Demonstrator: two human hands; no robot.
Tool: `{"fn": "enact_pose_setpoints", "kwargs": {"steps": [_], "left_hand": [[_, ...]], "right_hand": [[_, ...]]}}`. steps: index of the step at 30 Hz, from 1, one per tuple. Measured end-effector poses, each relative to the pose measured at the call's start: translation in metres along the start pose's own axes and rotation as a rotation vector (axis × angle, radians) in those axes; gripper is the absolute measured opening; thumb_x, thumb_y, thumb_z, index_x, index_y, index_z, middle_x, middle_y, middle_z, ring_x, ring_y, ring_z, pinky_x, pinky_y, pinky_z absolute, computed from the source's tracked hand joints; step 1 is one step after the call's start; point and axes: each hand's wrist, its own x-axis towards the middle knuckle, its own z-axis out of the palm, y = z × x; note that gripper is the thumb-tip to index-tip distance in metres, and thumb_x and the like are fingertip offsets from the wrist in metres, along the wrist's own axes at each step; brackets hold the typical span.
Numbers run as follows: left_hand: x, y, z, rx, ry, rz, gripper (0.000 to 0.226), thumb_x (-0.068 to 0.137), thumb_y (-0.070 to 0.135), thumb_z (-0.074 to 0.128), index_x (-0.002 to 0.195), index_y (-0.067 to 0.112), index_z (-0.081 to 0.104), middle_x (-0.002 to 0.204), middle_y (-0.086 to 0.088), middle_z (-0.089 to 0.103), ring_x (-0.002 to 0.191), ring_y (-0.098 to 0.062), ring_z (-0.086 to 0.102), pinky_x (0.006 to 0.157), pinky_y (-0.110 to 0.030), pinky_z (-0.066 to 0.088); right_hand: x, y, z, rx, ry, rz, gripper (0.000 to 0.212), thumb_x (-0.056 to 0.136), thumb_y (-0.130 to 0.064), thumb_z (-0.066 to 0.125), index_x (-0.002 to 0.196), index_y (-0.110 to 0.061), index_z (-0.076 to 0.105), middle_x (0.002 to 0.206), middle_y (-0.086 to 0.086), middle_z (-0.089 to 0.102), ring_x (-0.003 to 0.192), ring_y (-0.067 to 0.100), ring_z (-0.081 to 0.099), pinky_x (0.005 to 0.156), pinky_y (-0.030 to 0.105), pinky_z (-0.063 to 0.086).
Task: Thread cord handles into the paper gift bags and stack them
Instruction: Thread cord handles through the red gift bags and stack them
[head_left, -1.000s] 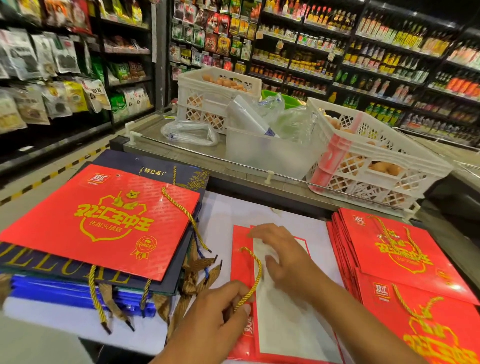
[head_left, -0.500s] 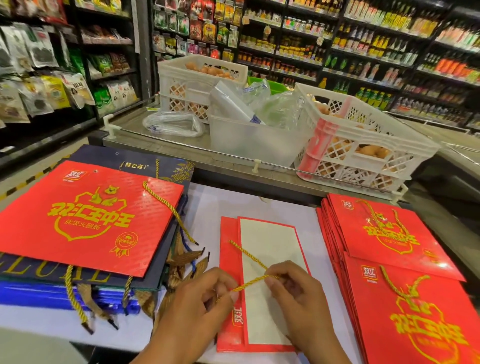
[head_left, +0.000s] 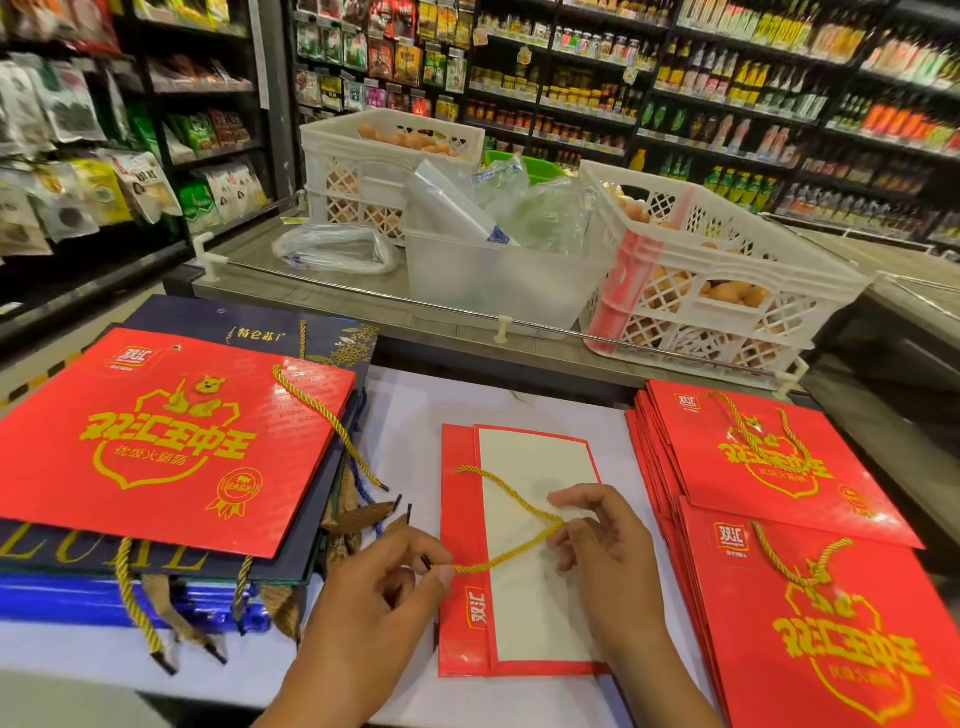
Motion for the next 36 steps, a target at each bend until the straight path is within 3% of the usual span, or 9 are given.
{"fn": "enact_pose_setpoints", "kwargs": {"steps": [4, 8, 10, 16, 19, 23, 26, 31, 36], "left_hand": [[-0.001, 0.006, 0.001, -0.03, -0.006, -0.015, 0.017, 0.09, 0.019, 0.078, 0.083, 0.034, 0.073, 0.071, -0.006, 0.074, 0.059, -0.012, 0.056, 0.067, -0.031, 0.049], [0.001, 0.004, 0.001, -0.02, -0.013, -0.012, 0.012, 0.087, 0.024, 0.081, 0.081, 0.03, 0.074, 0.066, -0.008, 0.069, 0.06, -0.017, 0.06, 0.065, -0.034, 0.049], [0.001, 0.003, 0.001, -0.016, -0.008, -0.009, 0.013, 0.086, 0.022, 0.082, 0.078, 0.029, 0.074, 0.061, -0.007, 0.062, 0.057, -0.012, 0.052, 0.062, -0.03, 0.043], [0.0, 0.007, 0.001, -0.018, 0.006, -0.005, 0.01, 0.089, 0.028, 0.077, 0.079, 0.028, 0.075, 0.068, -0.008, 0.068, 0.066, -0.032, 0.062, 0.065, -0.043, 0.053], [0.001, 0.009, 0.001, -0.015, 0.021, 0.001, 0.013, 0.094, 0.027, 0.071, 0.081, 0.029, 0.072, 0.065, -0.007, 0.065, 0.056, -0.017, 0.06, 0.059, -0.029, 0.049], [0.007, 0.002, 0.0, 0.1, 0.08, -0.085, 0.034, 0.098, 0.005, 0.063, 0.091, 0.038, 0.067, 0.075, -0.003, 0.069, 0.065, -0.014, 0.068, 0.066, -0.032, 0.055], [0.009, -0.002, 0.002, 0.234, 0.039, -0.106, 0.033, 0.093, 0.015, 0.068, 0.101, 0.046, 0.063, 0.075, 0.006, 0.069, 0.071, -0.01, 0.068, 0.073, -0.041, 0.059], [0.008, 0.002, 0.004, 0.299, -0.031, -0.092, 0.035, 0.091, 0.016, 0.069, 0.105, 0.047, 0.064, 0.072, 0.01, 0.068, 0.067, -0.008, 0.063, 0.066, -0.025, 0.053], [0.007, 0.003, 0.0, 0.288, -0.077, -0.044, 0.05, 0.089, 0.005, 0.068, 0.114, 0.047, 0.062, 0.089, 0.022, 0.07, 0.069, -0.012, 0.064, 0.069, -0.028, 0.055]], "right_hand": [[-0.027, -0.026, 0.008, -0.142, -0.045, -0.149, 0.046, 0.093, 0.005, 0.061, 0.115, -0.035, 0.069, 0.06, -0.001, 0.047, 0.057, 0.011, 0.048, 0.056, 0.02, 0.041], [-0.058, -0.04, 0.032, -0.264, -0.444, -0.232, 0.052, 0.087, -0.013, 0.07, 0.128, -0.044, 0.06, 0.075, -0.016, 0.059, 0.057, 0.008, 0.051, 0.059, 0.017, 0.041], [-0.063, -0.039, 0.041, -0.316, -0.509, -0.23, 0.053, 0.086, -0.02, 0.068, 0.131, -0.047, 0.056, 0.077, -0.025, 0.058, 0.059, 0.009, 0.054, 0.06, 0.013, 0.039], [-0.056, -0.036, 0.038, -0.285, -0.427, -0.237, 0.03, 0.086, -0.029, 0.071, 0.11, -0.044, 0.064, 0.079, -0.007, 0.064, 0.068, 0.014, 0.061, 0.06, 0.023, 0.049], [-0.05, -0.032, 0.033, -0.237, -0.321, -0.32, 0.014, 0.089, -0.025, 0.073, 0.096, -0.038, 0.075, 0.08, -0.008, 0.069, 0.071, 0.018, 0.065, 0.064, 0.036, 0.054], [-0.035, -0.027, 0.022, -0.205, -0.181, -0.211, 0.018, 0.094, -0.018, 0.074, 0.089, -0.035, 0.077, 0.085, -0.011, 0.072, 0.081, 0.017, 0.067, 0.07, 0.026, 0.056], [-0.022, -0.023, 0.016, -0.202, -0.142, -0.2, 0.024, 0.091, -0.009, 0.076, 0.085, -0.032, 0.078, 0.087, -0.014, 0.073, 0.085, 0.014, 0.068, 0.071, 0.015, 0.05], [-0.018, -0.014, 0.019, -0.203, -0.23, -0.098, 0.026, 0.091, -0.013, 0.077, 0.085, -0.038, 0.079, 0.084, -0.018, 0.074, 0.081, 0.009, 0.066, 0.07, 0.016, 0.052], [-0.019, -0.008, 0.021, -0.17, -0.243, -0.084, 0.025, 0.091, -0.015, 0.078, 0.088, -0.039, 0.08, 0.085, -0.017, 0.076, 0.081, 0.01, 0.067, 0.071, 0.018, 0.053]]}}
